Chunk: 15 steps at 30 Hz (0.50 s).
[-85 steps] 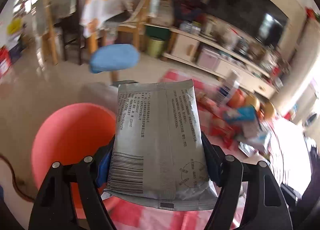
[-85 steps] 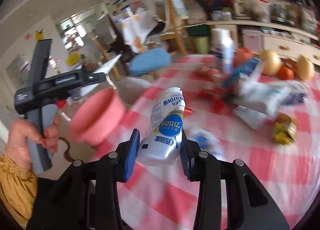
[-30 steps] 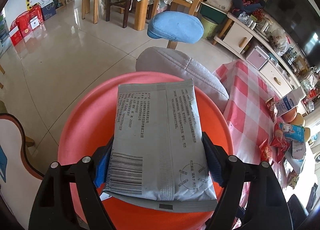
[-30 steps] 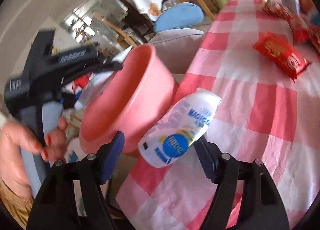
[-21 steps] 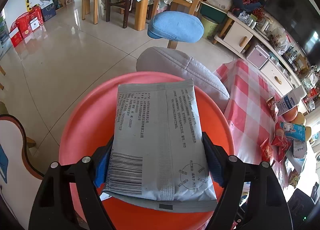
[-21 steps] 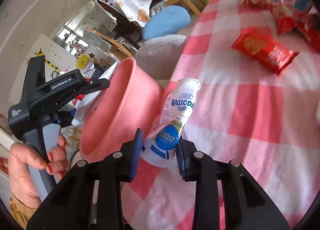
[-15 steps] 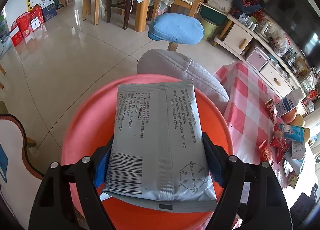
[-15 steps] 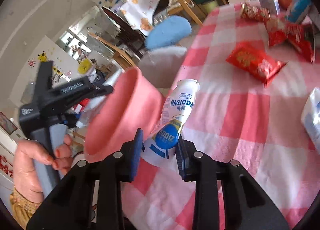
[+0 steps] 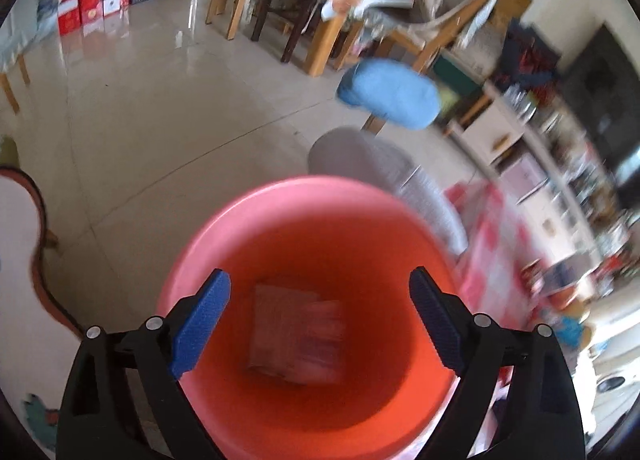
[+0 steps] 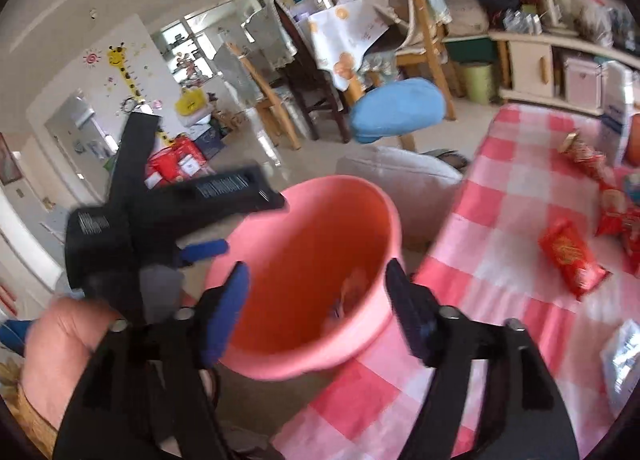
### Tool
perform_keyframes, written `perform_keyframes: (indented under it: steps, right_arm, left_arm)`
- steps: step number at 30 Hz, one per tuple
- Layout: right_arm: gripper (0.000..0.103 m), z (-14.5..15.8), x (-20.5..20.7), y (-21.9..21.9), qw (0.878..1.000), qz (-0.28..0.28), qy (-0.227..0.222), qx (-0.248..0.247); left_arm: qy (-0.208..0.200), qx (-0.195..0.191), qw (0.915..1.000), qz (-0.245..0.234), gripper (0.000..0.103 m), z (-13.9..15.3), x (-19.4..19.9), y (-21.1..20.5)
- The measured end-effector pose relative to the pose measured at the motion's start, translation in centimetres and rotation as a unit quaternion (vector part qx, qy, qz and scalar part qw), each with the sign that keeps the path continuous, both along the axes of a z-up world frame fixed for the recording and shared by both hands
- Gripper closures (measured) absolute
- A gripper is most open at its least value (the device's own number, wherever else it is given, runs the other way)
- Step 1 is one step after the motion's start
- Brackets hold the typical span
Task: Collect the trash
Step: 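Move both tools back over the table toward the remaining wrappers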
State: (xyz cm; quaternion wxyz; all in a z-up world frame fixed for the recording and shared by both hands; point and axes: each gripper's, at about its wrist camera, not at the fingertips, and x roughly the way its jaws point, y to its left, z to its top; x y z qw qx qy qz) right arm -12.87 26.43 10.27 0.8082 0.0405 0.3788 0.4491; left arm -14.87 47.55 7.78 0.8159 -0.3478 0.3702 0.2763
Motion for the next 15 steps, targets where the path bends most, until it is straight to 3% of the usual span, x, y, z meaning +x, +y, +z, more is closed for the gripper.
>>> perform_keyframes:
  steps: [3,5,7,11,15]
  right_arm:
    - [0.016,-0.6,-0.4,-1.9,0.999,-0.014,-0.011,-0.027]
    - [0.009,-1.2,-0.8,-3.0,0.996,-0.037,-0.027,-0.082]
    - [0.008,-1.8,-1.2,-4.1,0.988,-0.051,-0.037,-0.138]
    - [0.005,-2.8,-1.9,-6.7,0.977,-0.057,-0.029,-0.202]
    - [0.004,-3.1,-2.5,-9.7,0.976,-0.051,-0.004,-0.213]
  left_arm:
    - [-0.069,0.012,0.9976,0.004,0.008,1.2,-0.8,-0.6]
    - [-0.098,0.041,0.9942,-0.018,0.008,2.3,-0.8,-1.8]
    - [-0.118,0.068,0.9896,-0.048,0.008,3.2,-0.4,-3.1]
    - [-0.144,0.067,0.9837,-0.084,0.008,4.0,0.2,-5.1]
    - [-0.144,0.084,0.9788,-0.119,0.008,5.0,1.1,-7.5]
